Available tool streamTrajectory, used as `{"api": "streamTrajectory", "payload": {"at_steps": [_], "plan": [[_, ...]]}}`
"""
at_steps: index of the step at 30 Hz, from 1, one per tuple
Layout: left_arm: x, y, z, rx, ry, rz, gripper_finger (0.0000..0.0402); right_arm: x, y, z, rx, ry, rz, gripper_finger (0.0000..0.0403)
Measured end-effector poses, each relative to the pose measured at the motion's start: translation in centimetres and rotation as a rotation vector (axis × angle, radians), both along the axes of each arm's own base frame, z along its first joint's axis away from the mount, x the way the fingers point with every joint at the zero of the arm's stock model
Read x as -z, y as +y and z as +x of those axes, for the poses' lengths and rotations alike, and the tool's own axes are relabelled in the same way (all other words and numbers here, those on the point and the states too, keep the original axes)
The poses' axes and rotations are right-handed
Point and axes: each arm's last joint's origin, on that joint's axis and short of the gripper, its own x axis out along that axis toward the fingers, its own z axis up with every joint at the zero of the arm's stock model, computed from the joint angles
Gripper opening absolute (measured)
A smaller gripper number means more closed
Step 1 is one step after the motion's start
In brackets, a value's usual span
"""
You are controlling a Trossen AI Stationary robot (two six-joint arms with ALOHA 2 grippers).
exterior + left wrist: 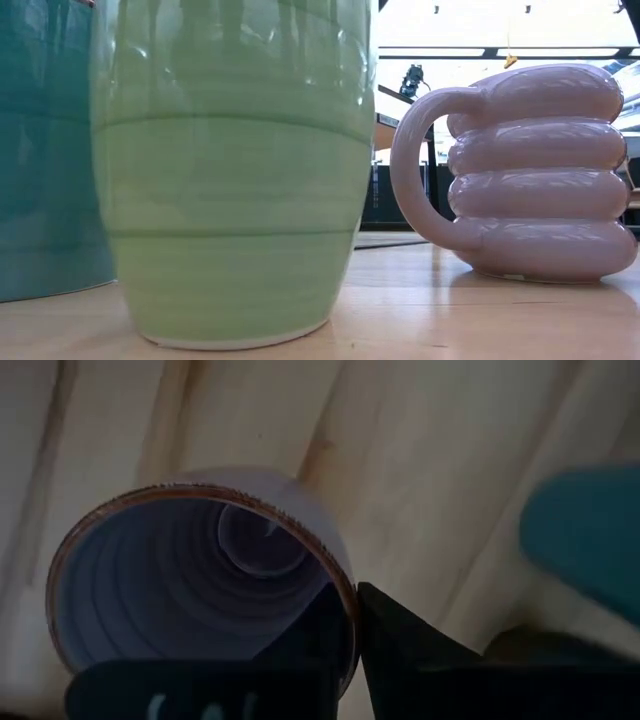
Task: Place coffee mugs
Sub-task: Put the top purple mug on the shelf
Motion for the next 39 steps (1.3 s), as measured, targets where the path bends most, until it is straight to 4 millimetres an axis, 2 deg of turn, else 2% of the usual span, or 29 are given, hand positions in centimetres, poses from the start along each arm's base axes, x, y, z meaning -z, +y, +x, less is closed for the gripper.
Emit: {"api": "streamTrajectory", "payload": {"at_steps": [5, 16, 22, 29, 34, 39], "plan": [[0.9, 0.8, 0.8, -0.177, 0.036, -0.014, 0.0037, 0.0, 0.1, 0.0, -0.002, 0.006, 0.001, 0.0118], [2.6, 1.4, 1.9, -0.238, 0.078, 0.076, 0.0039, 0.1, 0.1, -0.1, -0.002, 0.018, 0.003, 0.0118], [2.7, 1.4, 2.0, -0.203, 0.079, 0.094, 0.0050, 0.1, 0.1, -0.1, -0.013, 0.016, 0.014, 0.0118], [2.7, 1.3, 2.0, -0.104, 0.077, 0.143, 0.0117, 0.1, 0.1, -0.1, -0.013, 0.016, 0.014, 0.0118], [1.8, 1.5, 1.4, -0.039, 0.048, 0.179, 0.0153, 0.1, 0.1, -0.1, -0.005, 0.019, 0.005, 0.0118], [0.4, 1.1, 0.5, 0.047, -0.002, 0.239, 0.0160, -0.6, -0.2, -1.0, 0.012, 0.017, 0.001, 0.0118]]}}
